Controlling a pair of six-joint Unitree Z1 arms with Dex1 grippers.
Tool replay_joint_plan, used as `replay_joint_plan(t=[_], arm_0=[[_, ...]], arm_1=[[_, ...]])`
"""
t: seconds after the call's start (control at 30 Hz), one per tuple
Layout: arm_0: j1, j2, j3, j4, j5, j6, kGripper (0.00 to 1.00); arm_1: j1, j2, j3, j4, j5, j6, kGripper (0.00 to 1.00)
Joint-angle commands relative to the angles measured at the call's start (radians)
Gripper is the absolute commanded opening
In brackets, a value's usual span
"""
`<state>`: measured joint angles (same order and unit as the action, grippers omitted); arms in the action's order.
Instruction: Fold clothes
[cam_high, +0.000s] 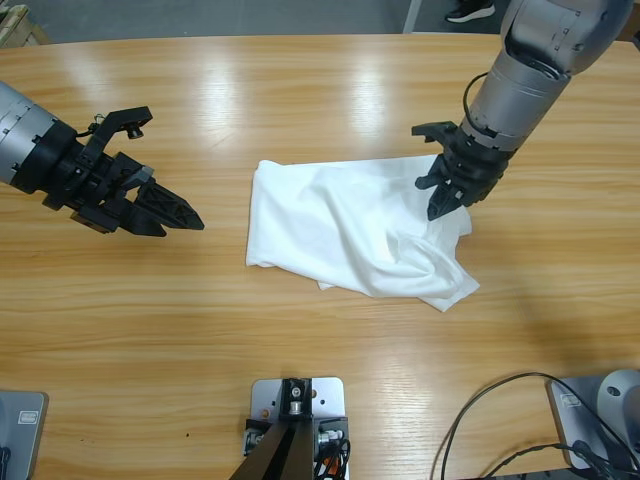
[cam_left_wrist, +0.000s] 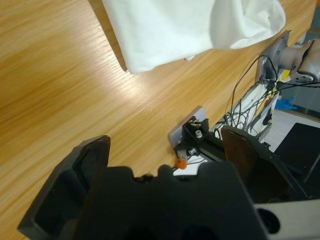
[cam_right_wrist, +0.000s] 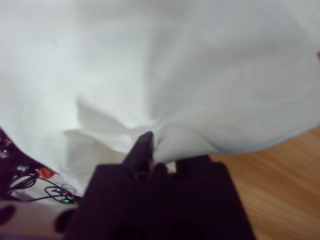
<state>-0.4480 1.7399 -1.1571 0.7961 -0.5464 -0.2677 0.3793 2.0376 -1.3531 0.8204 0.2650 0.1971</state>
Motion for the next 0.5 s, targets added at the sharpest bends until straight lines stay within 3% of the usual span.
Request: replay_joint_plan(t=[0.03,0.23,0.5], arm_0=[[0.008,0.052,-0.008,0.011,0.011,0.018,0.858],[0.008,0.052,-0.007,0.015,0.011,0.019,0.858],[0.009,0.053,-0.01,0.015,0.011,0.019,0.858]], arm_1=[[-0.032,-0.009,0.002,0.003,-0.018,-0.037,0.0],[-0.096,-0.07,-0.091,0.062,-0.012,-0.085,0.0],[-0.112,-0.021,-0.313,0.207,-0.015,-0.141,0.0]])
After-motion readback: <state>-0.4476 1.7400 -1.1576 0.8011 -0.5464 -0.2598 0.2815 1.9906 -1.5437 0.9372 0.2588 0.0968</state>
